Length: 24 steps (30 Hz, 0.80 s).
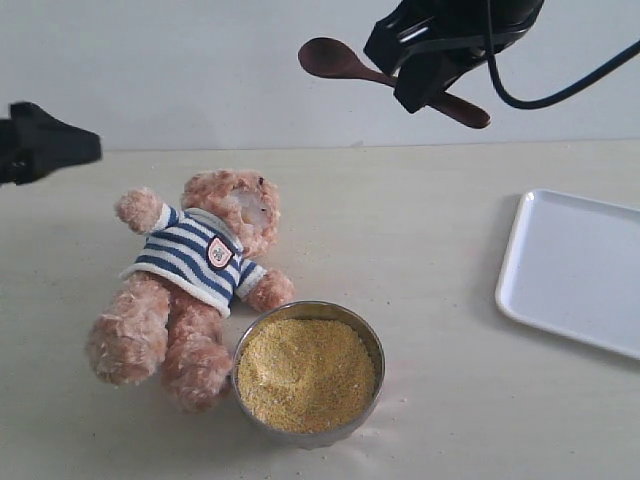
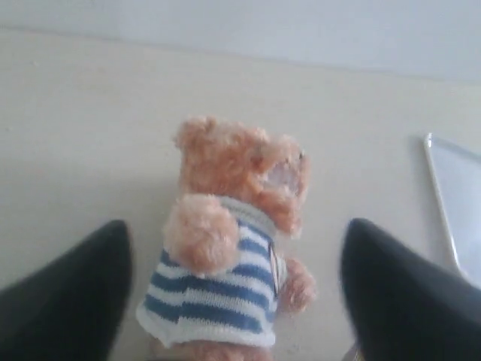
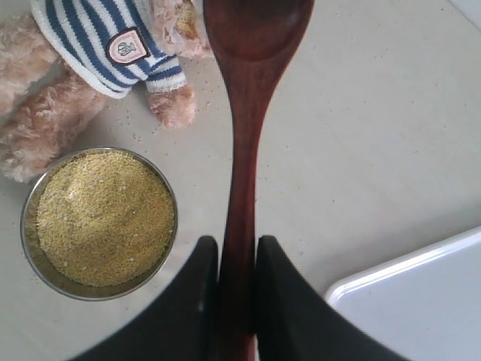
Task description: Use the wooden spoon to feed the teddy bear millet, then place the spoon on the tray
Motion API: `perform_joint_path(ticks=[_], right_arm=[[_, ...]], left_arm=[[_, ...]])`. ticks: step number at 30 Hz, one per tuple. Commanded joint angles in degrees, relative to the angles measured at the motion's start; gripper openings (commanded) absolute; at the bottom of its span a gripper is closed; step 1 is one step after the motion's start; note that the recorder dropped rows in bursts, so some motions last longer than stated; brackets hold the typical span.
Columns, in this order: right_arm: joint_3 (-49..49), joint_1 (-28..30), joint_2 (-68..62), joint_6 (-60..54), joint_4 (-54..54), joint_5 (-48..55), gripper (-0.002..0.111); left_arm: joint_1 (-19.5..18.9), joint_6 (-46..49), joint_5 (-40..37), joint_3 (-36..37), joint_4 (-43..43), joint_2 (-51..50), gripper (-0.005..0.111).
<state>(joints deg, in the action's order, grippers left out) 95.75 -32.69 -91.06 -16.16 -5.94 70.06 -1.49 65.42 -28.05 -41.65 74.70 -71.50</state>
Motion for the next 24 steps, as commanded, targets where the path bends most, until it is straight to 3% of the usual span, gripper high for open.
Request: perform_joint_path(ticks=[1, 2, 9, 11, 13, 15, 17, 18, 19, 24], right_arm=[[0.2, 0.2, 0.7, 1.1, -0.1, -0.1, 0.0], [0.2, 0.2, 0.7, 1.1, -0.1, -0.1, 0.0], [0.2, 0.2, 0.7, 1.1, -0.1, -0.1, 0.0], [0.2, 0.2, 0.7, 1.3, -0.3, -0.1, 0.0], [0.2, 0.2, 0.7, 1.3, -1.2, -0.1, 0.0], [0.2, 0.2, 0.7, 1.3, -1.5, -0.1, 0.0], [0.2, 0.2, 0.7, 1.3, -1.5, -0.1, 0.0], [0.2, 0.2, 0.7, 1.3, -1.5, -0.1, 0.0], [0.2, 0.2, 0.7, 1.3, -1.5, -0.1, 0.0], [0.2, 0.2, 0.7, 3.8, -0.9, -0.1, 0.0]], left_arm=[[-0.2, -9.3, 7.2, -0.4, -0.8, 7.7, 0.014], [-0.2, -9.7, 9.1, -0.4, -0.3, 8.9, 0.006], [-0.2, -19.1, 20.4, -0.4, 3.6, 18.1, 0.005], [-0.2, -20.3, 28.4, -0.4, 7.2, 23.0, 0.005], [-0.2, -19.3, 38.0, -0.4, 3.3, 29.3, 0.005], [-0.2, -19.3, 42.6, -0.5, -18.0, 36.5, 0.005], [-0.2, -19.5, 40.2, -2.9, -47.6, 42.9, 0.005], [-0.2, -19.5, 38.1, -3.8, -54.8, 44.4, 0.005], [-0.2, -20.2, 34.9, -5.1, -58.0, 46.1, 0.005], [-0.2, -30.3, 15.9, -5.2, -55.4, 48.1, 0.005]])
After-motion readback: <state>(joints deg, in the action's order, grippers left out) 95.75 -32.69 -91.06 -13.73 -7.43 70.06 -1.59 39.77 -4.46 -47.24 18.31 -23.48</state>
